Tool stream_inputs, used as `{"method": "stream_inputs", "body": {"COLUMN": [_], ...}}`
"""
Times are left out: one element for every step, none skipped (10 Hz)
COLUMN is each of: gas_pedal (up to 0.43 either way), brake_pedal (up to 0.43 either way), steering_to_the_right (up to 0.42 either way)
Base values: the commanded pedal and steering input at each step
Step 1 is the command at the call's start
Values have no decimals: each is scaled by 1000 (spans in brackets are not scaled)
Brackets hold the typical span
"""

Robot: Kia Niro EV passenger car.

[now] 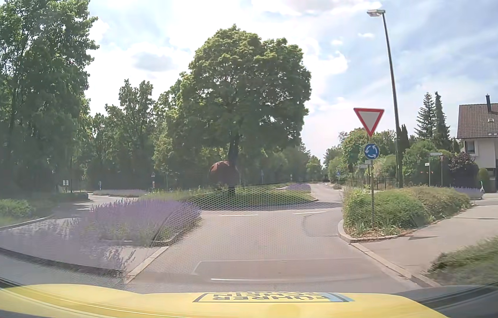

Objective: Follow the waypoints while adhering to traffic rules and regulations

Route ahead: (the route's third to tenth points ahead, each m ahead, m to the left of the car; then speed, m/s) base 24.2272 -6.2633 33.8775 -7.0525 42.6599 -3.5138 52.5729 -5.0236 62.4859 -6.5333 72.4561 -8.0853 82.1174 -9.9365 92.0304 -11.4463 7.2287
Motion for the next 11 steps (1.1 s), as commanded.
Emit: {"method": "stream_inputs", "body": {"gas_pedal": [0, 0, 8, 39, 39, 39, 39, 47, 59, 67, 87], "brake_pedal": [0, 0, 0, 0, 0, 0, 0, 0, 0, 0, 0], "steering_to_the_right": [-35, -17, -2, 8, 21, 40, 59, 84, 107, 131, 147]}}
